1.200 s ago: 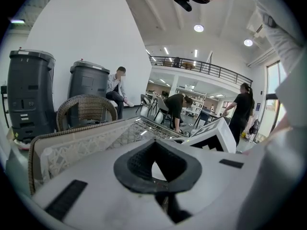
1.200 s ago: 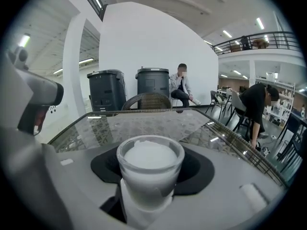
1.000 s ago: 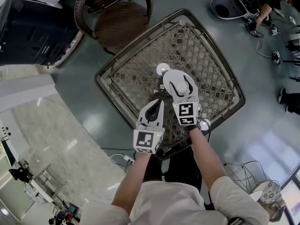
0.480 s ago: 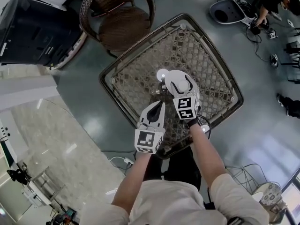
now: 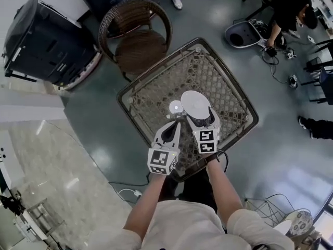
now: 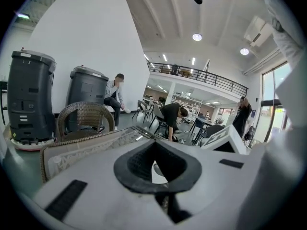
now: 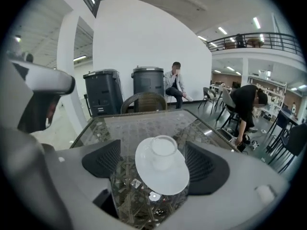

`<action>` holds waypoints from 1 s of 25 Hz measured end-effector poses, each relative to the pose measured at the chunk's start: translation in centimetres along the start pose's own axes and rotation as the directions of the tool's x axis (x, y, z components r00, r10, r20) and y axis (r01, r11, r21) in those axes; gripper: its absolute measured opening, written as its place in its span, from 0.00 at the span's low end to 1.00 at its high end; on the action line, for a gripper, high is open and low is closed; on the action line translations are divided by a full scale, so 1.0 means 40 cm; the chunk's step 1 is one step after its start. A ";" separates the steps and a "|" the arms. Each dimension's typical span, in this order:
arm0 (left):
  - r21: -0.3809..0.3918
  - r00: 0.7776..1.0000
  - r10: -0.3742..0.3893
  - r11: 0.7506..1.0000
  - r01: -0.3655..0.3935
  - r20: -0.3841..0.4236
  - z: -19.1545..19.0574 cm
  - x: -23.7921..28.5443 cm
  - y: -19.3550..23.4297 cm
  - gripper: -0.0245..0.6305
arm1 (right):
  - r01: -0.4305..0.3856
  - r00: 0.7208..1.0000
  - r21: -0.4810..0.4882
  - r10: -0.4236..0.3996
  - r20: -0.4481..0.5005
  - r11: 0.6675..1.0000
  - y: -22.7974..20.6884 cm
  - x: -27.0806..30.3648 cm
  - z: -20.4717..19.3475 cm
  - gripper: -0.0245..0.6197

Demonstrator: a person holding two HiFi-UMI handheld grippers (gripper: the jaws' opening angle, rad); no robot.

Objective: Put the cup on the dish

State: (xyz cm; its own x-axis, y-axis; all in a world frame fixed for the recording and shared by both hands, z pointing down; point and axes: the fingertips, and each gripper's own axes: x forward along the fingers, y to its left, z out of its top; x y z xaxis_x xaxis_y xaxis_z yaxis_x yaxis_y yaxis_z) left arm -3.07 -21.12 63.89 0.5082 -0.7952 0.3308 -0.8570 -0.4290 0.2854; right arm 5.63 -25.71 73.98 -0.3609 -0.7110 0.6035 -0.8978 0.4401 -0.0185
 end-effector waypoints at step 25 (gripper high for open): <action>0.165 0.951 -0.028 0.986 -0.024 0.307 0.484 -0.366 -0.137 0.04 | 0.086 0.906 -0.073 -0.047 0.420 0.994 0.210 -0.602 0.532 0.24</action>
State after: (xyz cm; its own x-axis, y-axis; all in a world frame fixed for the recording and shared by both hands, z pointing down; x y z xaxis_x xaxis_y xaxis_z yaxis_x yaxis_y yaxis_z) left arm -7.48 -15.41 40.08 0.4813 -0.8760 0.0305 -0.8714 -0.4744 0.1250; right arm 1.42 -16.54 42.33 -0.3910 -0.8955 0.2128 -0.9044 0.4167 0.0918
